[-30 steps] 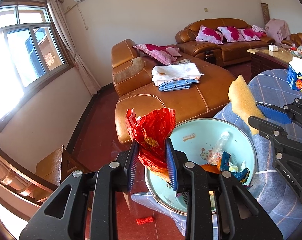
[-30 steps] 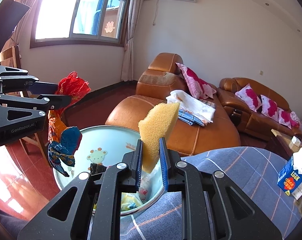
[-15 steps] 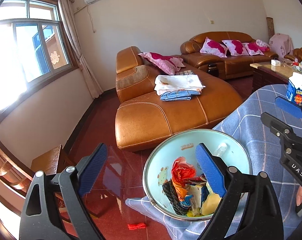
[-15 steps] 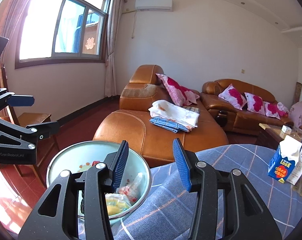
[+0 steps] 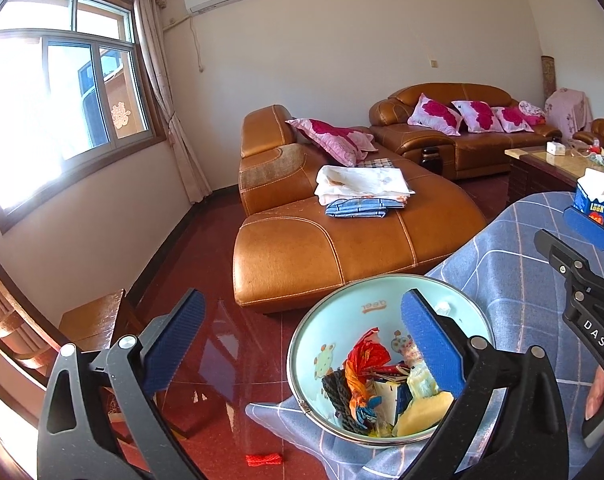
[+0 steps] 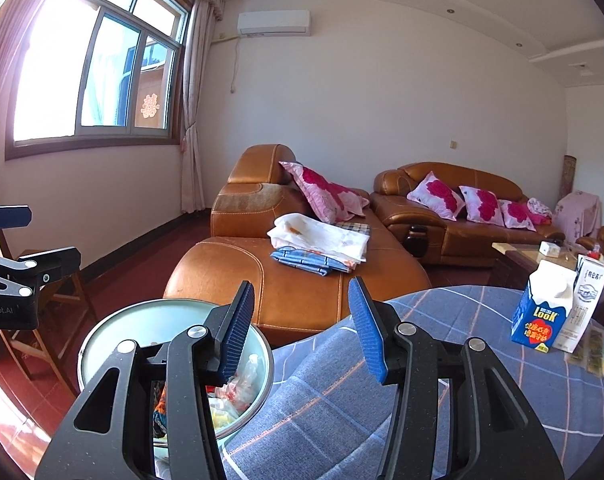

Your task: Collect trash

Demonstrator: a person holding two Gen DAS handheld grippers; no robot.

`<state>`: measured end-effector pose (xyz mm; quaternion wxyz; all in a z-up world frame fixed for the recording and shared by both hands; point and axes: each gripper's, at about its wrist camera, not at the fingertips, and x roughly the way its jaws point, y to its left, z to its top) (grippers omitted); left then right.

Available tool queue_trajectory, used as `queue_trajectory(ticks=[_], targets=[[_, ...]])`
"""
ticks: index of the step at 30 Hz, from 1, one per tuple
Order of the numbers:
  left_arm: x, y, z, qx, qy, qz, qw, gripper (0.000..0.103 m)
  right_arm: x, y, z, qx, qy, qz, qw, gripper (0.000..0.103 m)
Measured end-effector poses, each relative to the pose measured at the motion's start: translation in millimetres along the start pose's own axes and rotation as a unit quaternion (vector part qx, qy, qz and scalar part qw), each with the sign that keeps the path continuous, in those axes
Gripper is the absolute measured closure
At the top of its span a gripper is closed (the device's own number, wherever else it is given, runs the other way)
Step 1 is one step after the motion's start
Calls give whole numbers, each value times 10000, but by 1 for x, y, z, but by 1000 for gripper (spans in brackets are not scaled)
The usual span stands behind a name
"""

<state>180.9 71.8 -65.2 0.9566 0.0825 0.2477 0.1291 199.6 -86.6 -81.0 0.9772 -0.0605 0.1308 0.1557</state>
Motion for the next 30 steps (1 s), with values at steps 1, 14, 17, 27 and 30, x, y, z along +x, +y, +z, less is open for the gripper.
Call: queue_trajectory(ticks=[1,14,17,27,30], targets=[[0,0,0,-2,-8,5,10000,6,0,0,0,4,2,2,10000,54],[2,-4,-1,52,0,0,10000,6,1,0,1,18,36,26,10000,54],[2,-4,-1,53,-8,11,10000,6,0,0,1,23,36,25,10000,54],[2,-4,-1,76,-30,39,10000,6,0,0,1,18,37,25,10000,54],[2,-4,-1,81,-30,37,10000,6,0,0,1,20,30,25,10000,51]])
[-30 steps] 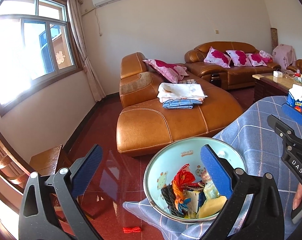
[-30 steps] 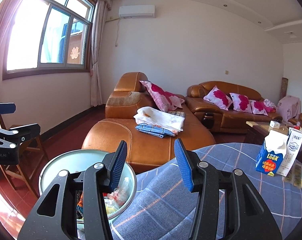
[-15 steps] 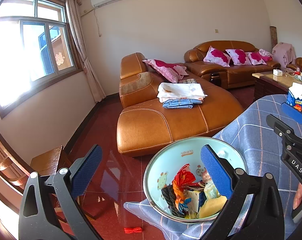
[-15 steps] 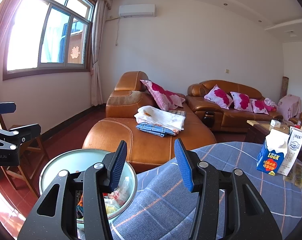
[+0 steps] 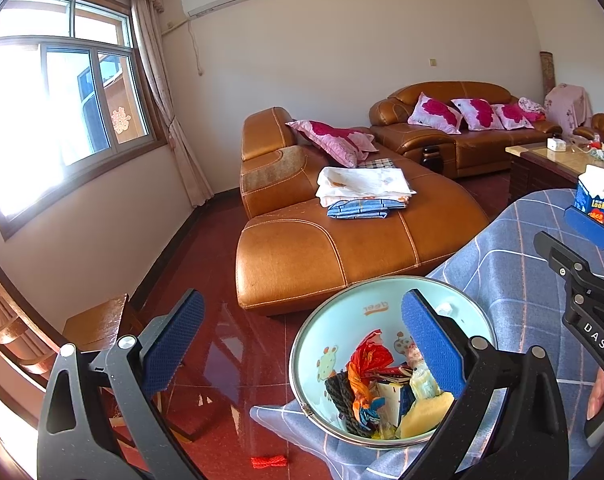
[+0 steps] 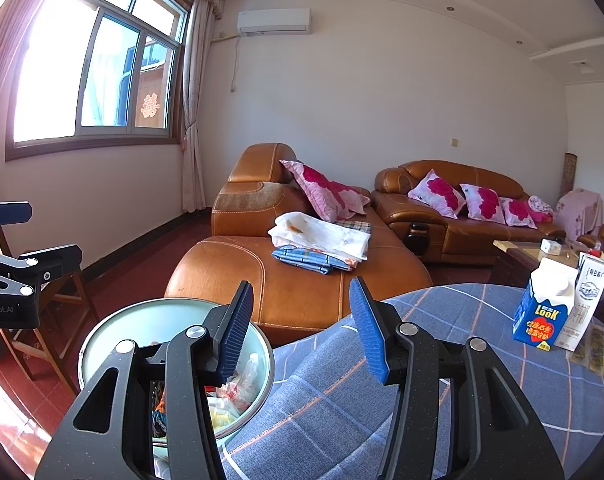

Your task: Collect trash

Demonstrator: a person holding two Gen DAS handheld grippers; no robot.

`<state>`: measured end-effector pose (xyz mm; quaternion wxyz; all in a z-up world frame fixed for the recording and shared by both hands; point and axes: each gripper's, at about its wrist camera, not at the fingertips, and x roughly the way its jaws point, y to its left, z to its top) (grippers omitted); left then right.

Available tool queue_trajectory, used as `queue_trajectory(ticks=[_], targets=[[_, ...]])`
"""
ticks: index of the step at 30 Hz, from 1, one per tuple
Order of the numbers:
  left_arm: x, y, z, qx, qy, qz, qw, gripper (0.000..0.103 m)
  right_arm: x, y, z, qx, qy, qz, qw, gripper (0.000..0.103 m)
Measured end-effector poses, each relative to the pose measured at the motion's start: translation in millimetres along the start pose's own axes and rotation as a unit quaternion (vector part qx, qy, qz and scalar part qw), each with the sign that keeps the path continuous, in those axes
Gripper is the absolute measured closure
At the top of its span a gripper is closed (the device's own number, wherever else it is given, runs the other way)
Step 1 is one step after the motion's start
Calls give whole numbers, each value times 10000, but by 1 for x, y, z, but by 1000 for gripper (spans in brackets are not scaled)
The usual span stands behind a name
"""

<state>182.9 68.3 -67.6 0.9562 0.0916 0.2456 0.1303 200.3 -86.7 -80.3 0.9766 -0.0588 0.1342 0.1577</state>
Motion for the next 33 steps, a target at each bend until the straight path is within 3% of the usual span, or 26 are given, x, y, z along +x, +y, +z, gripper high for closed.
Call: queue_trajectory(ticks=[33], targets=[[6,-3,2,11,132,29,9999,6,-3,-2,3,-1,-27,-100,9999,47]])
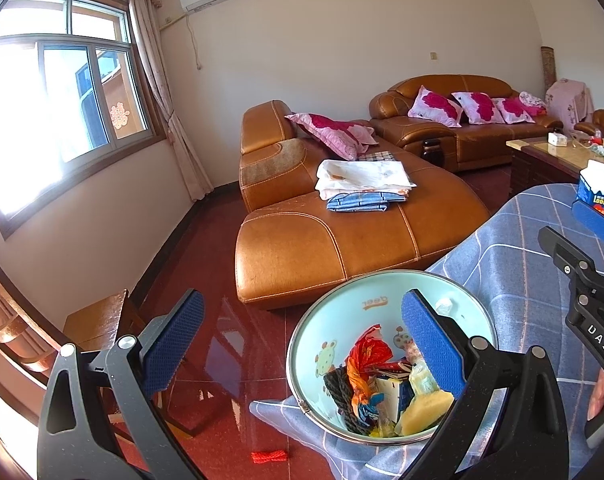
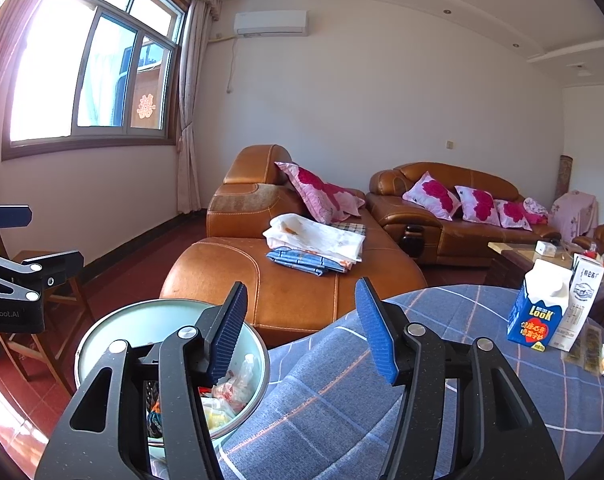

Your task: Collect trash

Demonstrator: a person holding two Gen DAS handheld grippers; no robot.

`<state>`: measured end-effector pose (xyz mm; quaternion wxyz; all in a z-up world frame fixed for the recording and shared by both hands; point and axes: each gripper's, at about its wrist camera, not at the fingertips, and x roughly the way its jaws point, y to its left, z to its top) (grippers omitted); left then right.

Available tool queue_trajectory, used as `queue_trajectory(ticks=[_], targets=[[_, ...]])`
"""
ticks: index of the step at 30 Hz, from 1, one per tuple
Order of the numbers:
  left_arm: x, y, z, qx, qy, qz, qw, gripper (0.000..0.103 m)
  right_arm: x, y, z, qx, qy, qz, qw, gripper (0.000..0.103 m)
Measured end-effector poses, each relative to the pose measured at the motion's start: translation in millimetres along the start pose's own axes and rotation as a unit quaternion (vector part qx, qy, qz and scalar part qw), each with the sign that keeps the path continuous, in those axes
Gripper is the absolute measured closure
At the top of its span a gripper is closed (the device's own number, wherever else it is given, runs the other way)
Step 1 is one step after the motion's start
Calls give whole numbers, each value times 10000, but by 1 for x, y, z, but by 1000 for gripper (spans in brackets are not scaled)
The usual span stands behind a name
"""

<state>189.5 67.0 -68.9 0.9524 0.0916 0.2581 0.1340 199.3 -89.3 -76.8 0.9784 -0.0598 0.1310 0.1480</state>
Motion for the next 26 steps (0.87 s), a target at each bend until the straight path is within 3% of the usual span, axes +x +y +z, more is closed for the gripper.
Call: queue_trajectory(ticks=[18,22,26], targets=[[-1,-4,-2,124,40,-68,9999,6,-2,-4,0,20,1,-16,10000,41],[-4,-4,-2,139,63,-119,9998,6,-6,-7,-1,-171,122,-281,9994,40],[-10,-3,-1,167,43,-286,9994,6,-21,-40,1,100,562,-600,9966,29]])
